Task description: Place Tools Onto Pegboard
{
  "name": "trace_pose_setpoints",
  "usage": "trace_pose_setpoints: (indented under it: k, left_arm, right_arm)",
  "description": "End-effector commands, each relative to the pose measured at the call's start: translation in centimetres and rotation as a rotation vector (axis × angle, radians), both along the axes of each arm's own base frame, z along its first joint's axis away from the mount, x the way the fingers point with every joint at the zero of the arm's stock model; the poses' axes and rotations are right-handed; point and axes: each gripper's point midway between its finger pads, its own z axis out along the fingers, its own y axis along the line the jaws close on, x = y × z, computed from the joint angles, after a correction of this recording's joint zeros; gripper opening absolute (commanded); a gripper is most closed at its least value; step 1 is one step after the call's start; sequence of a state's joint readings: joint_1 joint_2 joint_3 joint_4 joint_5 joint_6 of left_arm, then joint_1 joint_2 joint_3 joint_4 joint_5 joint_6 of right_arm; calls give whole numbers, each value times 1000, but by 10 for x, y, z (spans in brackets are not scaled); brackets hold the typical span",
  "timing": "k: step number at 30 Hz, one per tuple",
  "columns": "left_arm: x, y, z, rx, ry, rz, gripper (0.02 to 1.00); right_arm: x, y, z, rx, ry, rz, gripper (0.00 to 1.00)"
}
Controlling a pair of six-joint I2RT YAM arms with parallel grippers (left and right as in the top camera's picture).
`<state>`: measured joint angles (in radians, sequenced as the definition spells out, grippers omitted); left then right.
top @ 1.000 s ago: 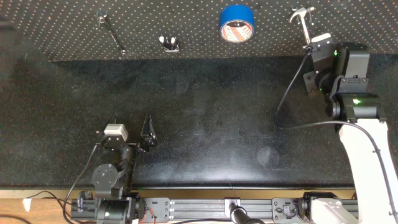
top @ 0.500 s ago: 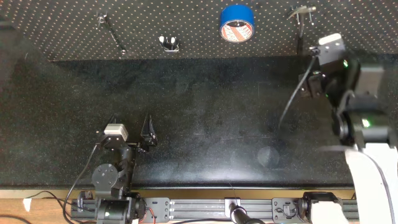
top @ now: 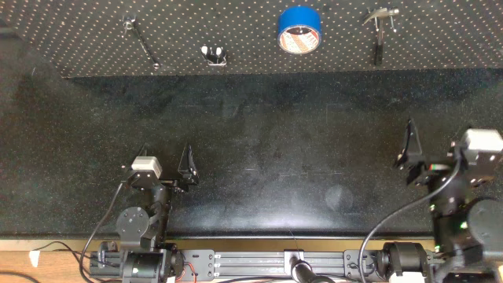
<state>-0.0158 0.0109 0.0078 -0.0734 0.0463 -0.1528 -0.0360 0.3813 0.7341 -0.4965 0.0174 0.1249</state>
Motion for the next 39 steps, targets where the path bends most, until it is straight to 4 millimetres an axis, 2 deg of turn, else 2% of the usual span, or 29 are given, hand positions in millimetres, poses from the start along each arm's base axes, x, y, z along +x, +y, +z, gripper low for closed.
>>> trace_pose_setpoints:
  k: [1,3,7,9,10,12,14,16,20,23,39]
  left_arm:
    - [0,-2,-1,14,-1,-13,998]
    - [0,-2,-1,14,-1,-13,998]
    - [0,-2,-1,15,-1,-13,998]
    - [0,-2,-1,15,-1,-13,998]
    - [0,-2,-1,15,-1,-13,998]
    - [0,-2,-1,14,-1,-13,998]
    - [0,-2,-1,14,-1,-13,998]
    - [0,-2,-1,14,-1,-13,996]
    - [0,-2,-1,14,-1,-13,998]
    - [0,-2,-1,15,-1,-13,998]
    - [0,-2,-1,14,-1,-13,998]
  right_arm:
    - [7,7,-40,200,-198,20,965]
    - [9,16,-58,197,-280,65,965]
    - [14,13,-95,194,-314,44,967]
    - [16,14,-101,132,-320,52,967]
    - [16,18,-101,33,-316,69,967]
    - [16,18,-104,-59,-301,70,972]
    - [19,25,-140,-68,-158,121,967]
    - [19,22,-158,-62,-82,128,967]
    - [19,2,-160,-158,-66,42,967]
    - [19,2,-160,-48,-71,30,967]
    - [19,2,-160,-49,-71,30,967]
